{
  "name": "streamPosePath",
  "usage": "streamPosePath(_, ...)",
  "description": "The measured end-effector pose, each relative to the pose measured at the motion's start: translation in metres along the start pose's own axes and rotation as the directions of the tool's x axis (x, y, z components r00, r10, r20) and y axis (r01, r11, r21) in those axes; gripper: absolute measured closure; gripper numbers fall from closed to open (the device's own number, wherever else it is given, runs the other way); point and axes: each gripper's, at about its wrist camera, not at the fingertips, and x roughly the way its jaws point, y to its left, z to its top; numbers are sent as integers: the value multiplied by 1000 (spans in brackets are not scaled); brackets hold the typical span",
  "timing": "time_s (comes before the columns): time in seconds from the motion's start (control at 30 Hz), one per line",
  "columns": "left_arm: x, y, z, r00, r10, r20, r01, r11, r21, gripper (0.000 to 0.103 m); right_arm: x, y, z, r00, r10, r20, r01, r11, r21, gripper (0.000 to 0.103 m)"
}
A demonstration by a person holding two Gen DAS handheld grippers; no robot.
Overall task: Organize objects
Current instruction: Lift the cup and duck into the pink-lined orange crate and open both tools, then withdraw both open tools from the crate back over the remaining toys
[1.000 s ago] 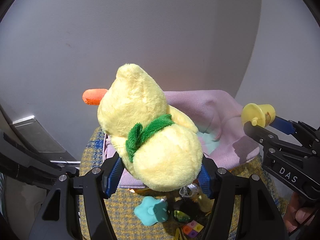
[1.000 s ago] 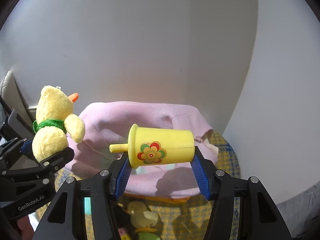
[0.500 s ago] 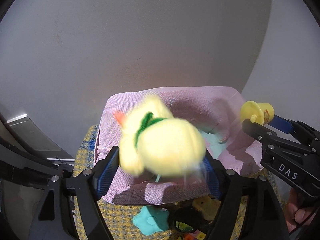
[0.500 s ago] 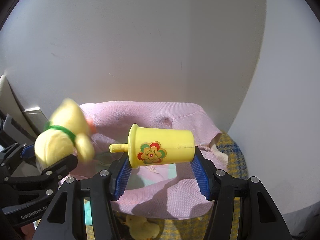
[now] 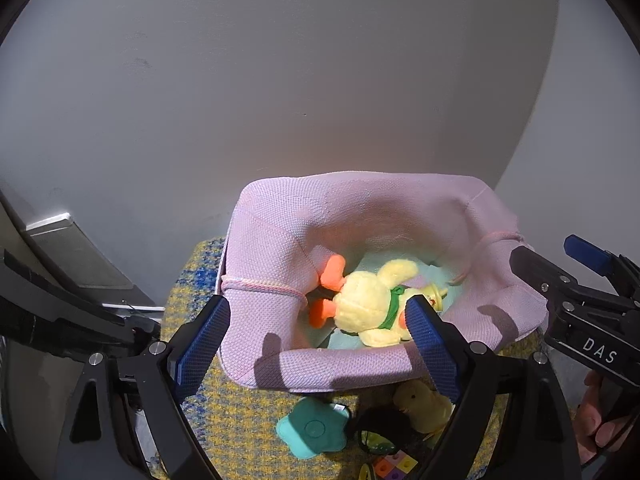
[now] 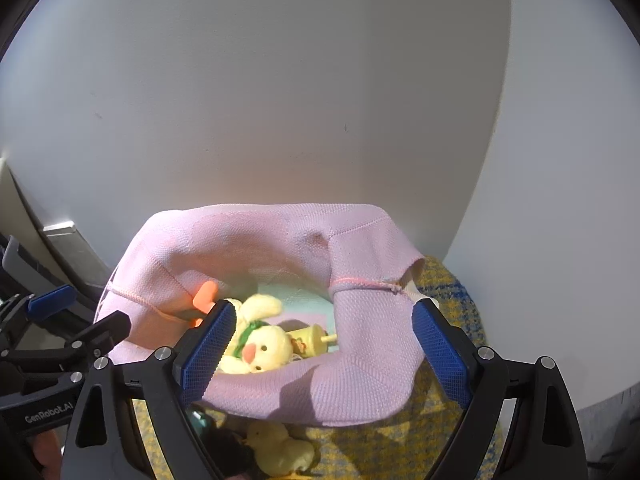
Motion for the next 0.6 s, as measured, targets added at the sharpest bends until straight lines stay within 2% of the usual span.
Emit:
streamPosePath(0.13,-12,2,-3,1000,6,11,-6,1000,-7,13,-3,-2,-2,1000,-1,9,1,1000,-1,13)
streamPosePath(0.6,-65,7,-22,998,9,65,-7,1000,-26,12,-65,1,-16,998,-13,58,14,1000,-10,13)
